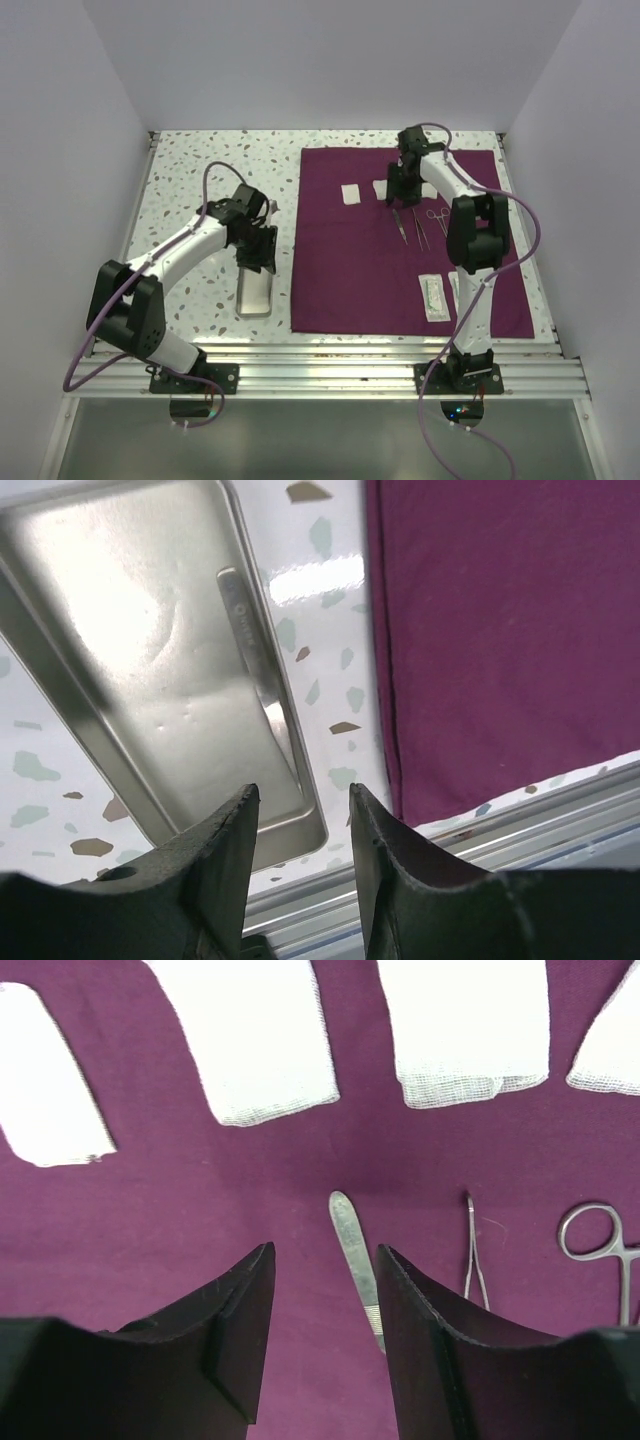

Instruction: Prepare the surgical pack

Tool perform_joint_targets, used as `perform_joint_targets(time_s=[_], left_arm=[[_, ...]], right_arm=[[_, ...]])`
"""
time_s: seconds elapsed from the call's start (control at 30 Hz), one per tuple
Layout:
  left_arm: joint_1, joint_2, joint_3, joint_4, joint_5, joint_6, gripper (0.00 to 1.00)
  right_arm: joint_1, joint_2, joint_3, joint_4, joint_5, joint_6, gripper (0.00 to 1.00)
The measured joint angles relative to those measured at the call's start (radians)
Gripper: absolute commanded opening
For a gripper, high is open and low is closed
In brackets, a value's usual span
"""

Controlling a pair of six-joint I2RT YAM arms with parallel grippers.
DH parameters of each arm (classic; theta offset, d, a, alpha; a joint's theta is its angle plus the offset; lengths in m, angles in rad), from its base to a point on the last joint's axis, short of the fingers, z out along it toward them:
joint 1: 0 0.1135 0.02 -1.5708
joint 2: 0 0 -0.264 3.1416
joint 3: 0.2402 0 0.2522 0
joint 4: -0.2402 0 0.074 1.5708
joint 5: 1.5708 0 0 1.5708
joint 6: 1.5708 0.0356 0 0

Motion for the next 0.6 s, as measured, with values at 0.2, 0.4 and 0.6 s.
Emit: perform_joint_targets(time_s=[0.2,0.4,0.6], left_arm=[[0.0,-0.038,0.053,-0.003,0.002,-0.006,0.45],[0.0,-0.042,0.058,-0.006,0.003,-0.019,0.45],[0.0,-0.042,0.058,-0.008,0.003,-0.02,0.45]], right_arm=[[0.0,-0.002,-0.053,-0.004,0.04,-0.02,0.46],[0.0,-0.002,-0.08,-0.032,0.108,-0.039,0.43],[-0.001,-0.015,-0.084,-0.035,0.169,-0.06,0.43]])
